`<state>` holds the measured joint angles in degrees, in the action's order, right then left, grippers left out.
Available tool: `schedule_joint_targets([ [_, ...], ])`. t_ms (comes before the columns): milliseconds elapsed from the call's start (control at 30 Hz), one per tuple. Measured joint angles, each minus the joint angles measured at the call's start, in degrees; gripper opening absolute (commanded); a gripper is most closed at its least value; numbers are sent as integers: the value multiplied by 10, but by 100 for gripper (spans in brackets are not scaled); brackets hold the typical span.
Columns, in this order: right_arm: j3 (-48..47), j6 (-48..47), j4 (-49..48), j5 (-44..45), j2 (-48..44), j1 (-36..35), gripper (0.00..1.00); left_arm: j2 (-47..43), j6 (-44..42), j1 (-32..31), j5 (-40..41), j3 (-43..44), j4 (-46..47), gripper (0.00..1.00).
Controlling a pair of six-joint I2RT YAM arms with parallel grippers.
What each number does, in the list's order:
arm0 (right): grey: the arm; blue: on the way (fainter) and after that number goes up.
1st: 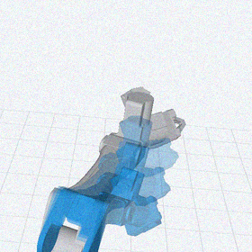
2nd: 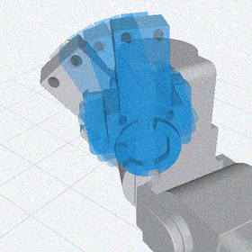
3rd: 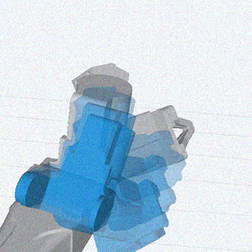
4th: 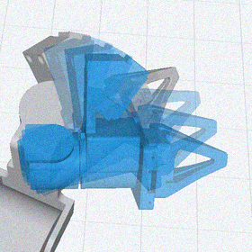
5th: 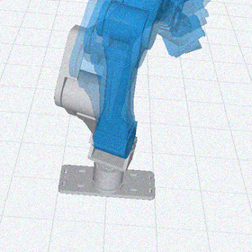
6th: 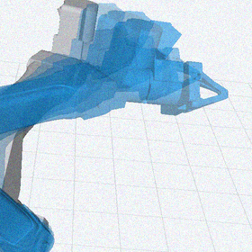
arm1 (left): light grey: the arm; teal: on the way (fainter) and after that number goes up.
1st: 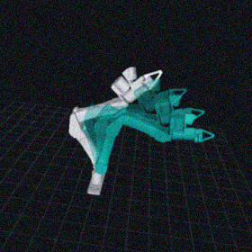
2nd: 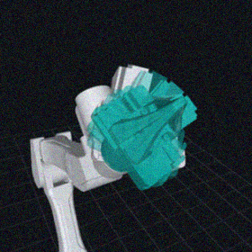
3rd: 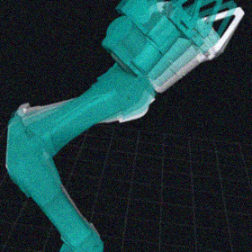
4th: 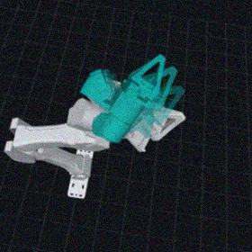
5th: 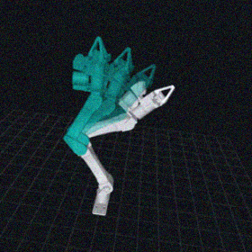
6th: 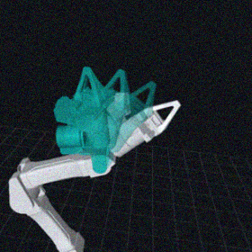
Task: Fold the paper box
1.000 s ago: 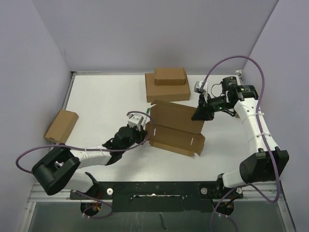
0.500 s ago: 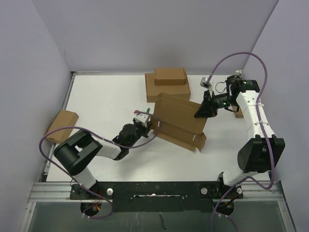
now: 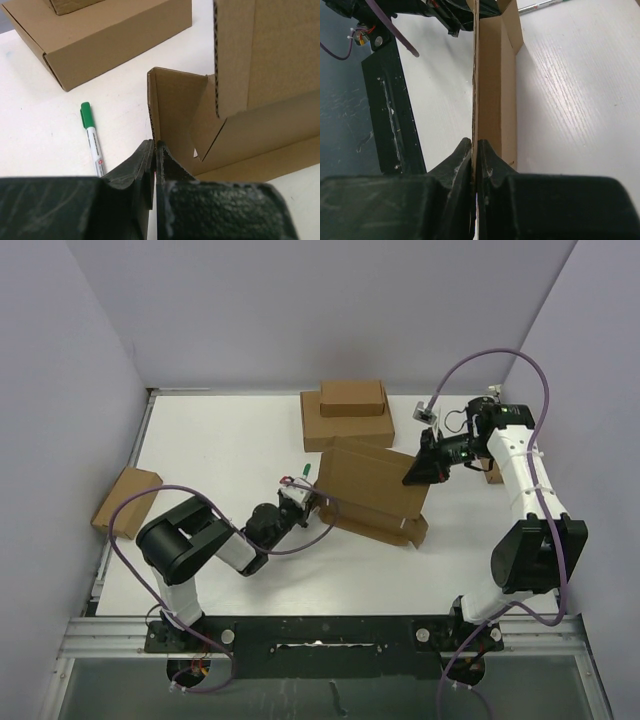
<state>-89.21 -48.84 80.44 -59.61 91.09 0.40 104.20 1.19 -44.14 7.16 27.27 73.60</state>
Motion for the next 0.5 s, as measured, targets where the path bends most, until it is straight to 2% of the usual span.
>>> schedule_joint_targets([
  [233, 16, 21, -17, 5, 3, 0, 0, -2, -14, 0, -11, -62, 71, 0],
  [500, 30, 49, -41, 16, 2, -5, 0, -29, -15, -2, -21, -94, 73, 0],
])
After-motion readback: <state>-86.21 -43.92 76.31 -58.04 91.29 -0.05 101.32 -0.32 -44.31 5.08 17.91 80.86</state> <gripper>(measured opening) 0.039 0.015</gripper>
